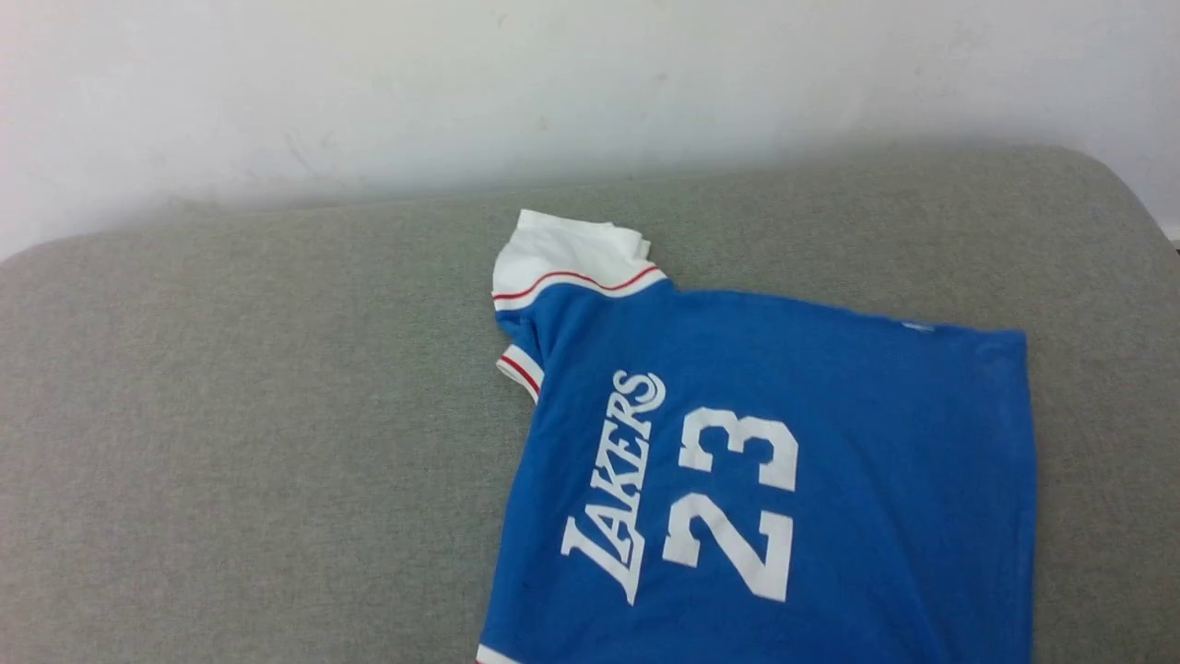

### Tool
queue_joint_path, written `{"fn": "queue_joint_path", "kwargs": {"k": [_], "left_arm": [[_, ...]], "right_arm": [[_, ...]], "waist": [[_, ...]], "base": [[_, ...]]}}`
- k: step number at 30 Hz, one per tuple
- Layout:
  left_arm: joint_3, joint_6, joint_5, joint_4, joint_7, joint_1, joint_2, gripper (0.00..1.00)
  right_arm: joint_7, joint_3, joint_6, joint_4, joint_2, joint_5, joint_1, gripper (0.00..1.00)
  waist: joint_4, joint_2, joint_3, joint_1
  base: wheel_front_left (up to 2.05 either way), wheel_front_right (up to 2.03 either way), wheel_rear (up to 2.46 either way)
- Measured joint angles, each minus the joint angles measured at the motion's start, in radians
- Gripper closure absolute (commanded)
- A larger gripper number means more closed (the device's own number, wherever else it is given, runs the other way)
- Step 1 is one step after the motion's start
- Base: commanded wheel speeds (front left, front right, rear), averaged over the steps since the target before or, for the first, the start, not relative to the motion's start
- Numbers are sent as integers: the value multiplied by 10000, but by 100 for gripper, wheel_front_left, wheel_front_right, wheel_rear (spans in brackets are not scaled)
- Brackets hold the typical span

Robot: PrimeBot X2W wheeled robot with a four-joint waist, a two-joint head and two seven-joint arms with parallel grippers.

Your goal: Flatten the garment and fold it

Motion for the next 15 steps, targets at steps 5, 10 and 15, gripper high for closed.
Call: {"fn": "queue_joint_path", "kwargs": {"k": [5, 10, 15], "left_arm": [[198, 284, -69, -489, -199, 297, 441, 100], [637, 364, 892, -876, -518, -641, 934, 100], [1108, 332, 2278, -892, -307, -3024, 1216, 100]], "right_arm": [[633, -249, 0, -510, 6, 176, 501, 100], [485, -464, 0, -1223, -196, 96, -30, 100], [105, -316, 0, -1988, -1041, 35, -2477, 100]], "waist": [[194, 0, -31, 0], [273, 0, 218, 2], [263, 0, 619, 4]], "base": [[0, 0, 0], [0, 0, 0], [0, 0, 0]]}}
